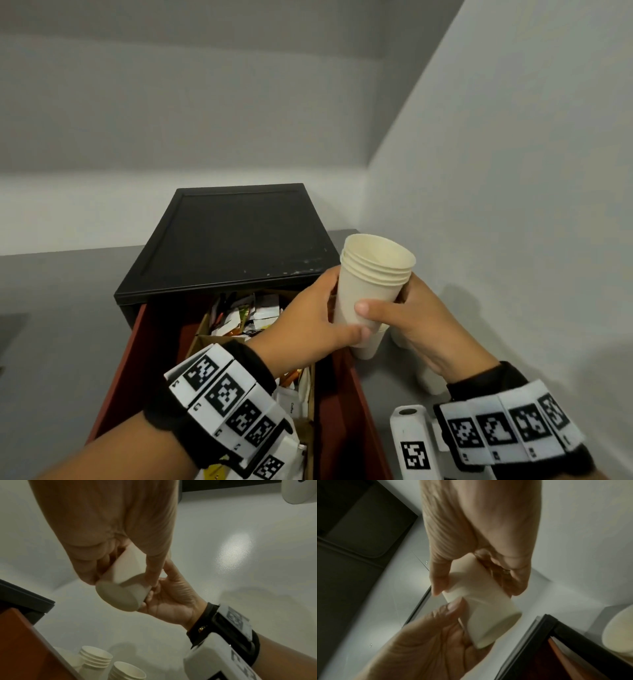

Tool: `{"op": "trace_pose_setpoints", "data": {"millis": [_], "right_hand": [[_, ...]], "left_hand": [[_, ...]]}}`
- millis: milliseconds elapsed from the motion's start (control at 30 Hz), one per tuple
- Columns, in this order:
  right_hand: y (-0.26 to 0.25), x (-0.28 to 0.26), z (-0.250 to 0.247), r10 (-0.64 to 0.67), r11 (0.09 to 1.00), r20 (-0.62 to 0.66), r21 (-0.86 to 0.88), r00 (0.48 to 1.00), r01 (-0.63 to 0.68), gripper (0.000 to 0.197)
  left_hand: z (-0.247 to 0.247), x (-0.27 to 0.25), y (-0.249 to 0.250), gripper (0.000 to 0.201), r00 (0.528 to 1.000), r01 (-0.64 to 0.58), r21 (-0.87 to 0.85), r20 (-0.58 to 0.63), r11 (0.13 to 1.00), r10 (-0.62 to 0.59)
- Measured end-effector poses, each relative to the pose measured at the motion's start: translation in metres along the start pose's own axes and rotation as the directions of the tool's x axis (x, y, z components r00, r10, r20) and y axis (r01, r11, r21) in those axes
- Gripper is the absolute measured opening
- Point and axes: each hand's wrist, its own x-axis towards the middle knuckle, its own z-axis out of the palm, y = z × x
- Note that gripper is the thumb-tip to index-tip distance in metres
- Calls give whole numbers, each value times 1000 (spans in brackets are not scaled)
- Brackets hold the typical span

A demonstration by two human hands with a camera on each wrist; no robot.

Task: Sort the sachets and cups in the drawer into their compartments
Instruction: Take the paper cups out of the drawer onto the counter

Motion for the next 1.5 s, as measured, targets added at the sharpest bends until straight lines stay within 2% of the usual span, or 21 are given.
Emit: {"op": "trace_pose_setpoints", "data": {"millis": [100,200,300,400,467,567,700,800,900,1000,1100,1233,1300,1400,1500], "right_hand": [[14,-2,-9,-21,999,-146,-49,989,14,91],[39,-7,-19,-18,995,-275,-95,961,-9,90],[71,-15,-23,29,994,-365,-87,931,-65,85],[105,-24,-18,74,992,-389,-65,918,-107,87],[131,-29,-13,85,989,-431,-76,898,-130,86],[168,-35,-5,108,973,-477,-127,872,-190,78],[194,-40,0,244,940,-434,-113,867,-321,76],[196,-39,-3,265,929,-409,-135,873,-345,75],[195,-38,-6,282,904,-395,-195,874,-380,64],[196,-41,-8,283,893,-376,-233,882,-385,62],[191,-47,-8,318,897,-352,-190,880,-400,64],[176,-67,-12,360,868,-248,-265,899,-421,66],[161,-79,-15,394,847,-155,-322,906,-423,56],[139,-93,-25,512,768,-64,-412,856,-490,50],[118,-95,-41,551,720,-46,-478,833,-503,44]], "left_hand": [[11,7,-3,70,997,75,-13,4,997,-75],[16,17,-14,73,970,241,104,-61,965,-236],[22,25,-28,51,905,424,102,-73,900,-418],[32,29,-40,42,814,581,43,-18,813,-581],[38,30,-43,40,771,637,-27,35,770,-636],[39,33,-44,40,747,664,-57,69,745,-661],[34,33,-52,48,737,674,-24,104,739,-668],[33,30,-51,54,739,669,-13,116,743,-664],[32,28,-50,56,751,654,17,108,757,-651],[31,25,-48,58,772,626,68,83,777,-630],[27,20,-47,52,799,592,106,50,799,-599],[6,12,-49,60,809,583,184,-44,792,-586],[-12,6,-50,59,793,609,180,-119,772,-598],[-40,-2,-57,54,721,686,114,-238,718,-651],[-66,-13,-70,31,649,743,45,-295,668,-702]]}}
